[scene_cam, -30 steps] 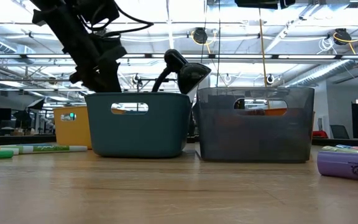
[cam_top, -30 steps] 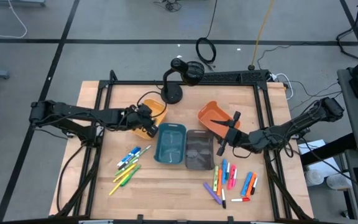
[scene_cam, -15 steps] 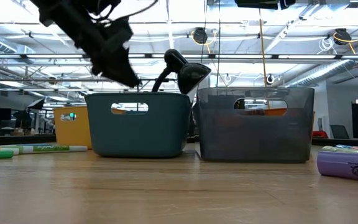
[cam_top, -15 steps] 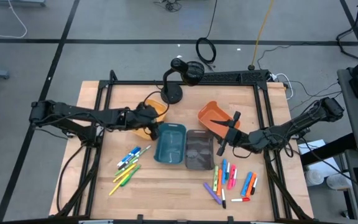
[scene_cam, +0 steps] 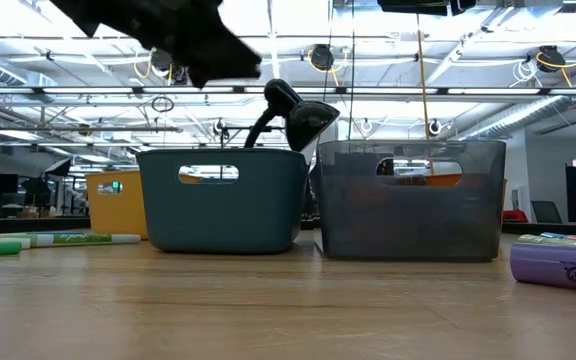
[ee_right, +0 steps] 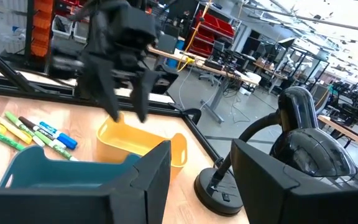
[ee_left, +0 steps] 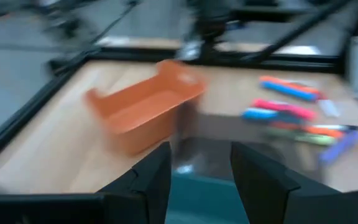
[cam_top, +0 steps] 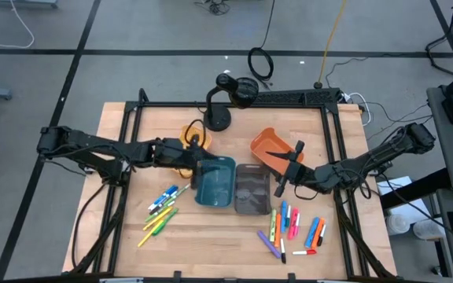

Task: Pick & Place Markers
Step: Put the right white and black highlighter into the yellow bin

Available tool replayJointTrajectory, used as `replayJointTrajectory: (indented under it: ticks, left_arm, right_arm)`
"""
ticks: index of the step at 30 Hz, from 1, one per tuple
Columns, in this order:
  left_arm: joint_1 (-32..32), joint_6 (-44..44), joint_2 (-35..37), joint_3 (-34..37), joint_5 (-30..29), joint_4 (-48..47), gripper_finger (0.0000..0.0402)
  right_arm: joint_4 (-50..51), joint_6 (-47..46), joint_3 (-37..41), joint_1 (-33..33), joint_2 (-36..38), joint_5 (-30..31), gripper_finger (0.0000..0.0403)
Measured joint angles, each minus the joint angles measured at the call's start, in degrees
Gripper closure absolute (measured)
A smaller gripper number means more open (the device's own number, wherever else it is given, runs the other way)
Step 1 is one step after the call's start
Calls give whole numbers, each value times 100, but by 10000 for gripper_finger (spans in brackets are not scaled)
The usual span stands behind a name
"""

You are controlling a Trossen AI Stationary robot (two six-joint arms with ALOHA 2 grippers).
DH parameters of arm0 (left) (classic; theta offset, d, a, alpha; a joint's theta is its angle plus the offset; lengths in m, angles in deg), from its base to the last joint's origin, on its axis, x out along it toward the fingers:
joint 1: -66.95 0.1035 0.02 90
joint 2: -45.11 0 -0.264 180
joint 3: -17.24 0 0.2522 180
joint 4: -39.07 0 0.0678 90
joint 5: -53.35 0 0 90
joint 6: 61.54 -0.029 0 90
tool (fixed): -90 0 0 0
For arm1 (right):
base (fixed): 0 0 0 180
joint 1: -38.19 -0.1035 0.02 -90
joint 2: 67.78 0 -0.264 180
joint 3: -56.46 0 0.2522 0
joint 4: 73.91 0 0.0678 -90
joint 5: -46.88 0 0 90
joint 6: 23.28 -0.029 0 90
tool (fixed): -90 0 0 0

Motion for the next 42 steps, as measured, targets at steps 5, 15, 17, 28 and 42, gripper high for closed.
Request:
replayJointTrajectory:
  ticks: [5, 15, 17, 28, 42]
  left_arm:
    - [-264, -457, 0, 0, 958, 161, 231]
    - [-720, -985, 2, 0, 1002, 336, 231]
    - [-739, -1028, 2, 0, 957, 420, 231]
    - [-540, -1057, 2, 0, 929, 414, 231]
    - [-141, -2735, 2, 0, -110, 433, 231]
  right_arm:
    - [137, 142, 0, -58, 0, -855, 248]
    - [1170, -1238, 0, -553, 167, -3184, 245]
    - [1264, -1535, -76, -686, 179, -3654, 245]
    - [6991, -4357, -3853, -1632, -1930, -2516, 245]
    - [10034, -11435, -3929, -1750, -3141, -7158, 245]
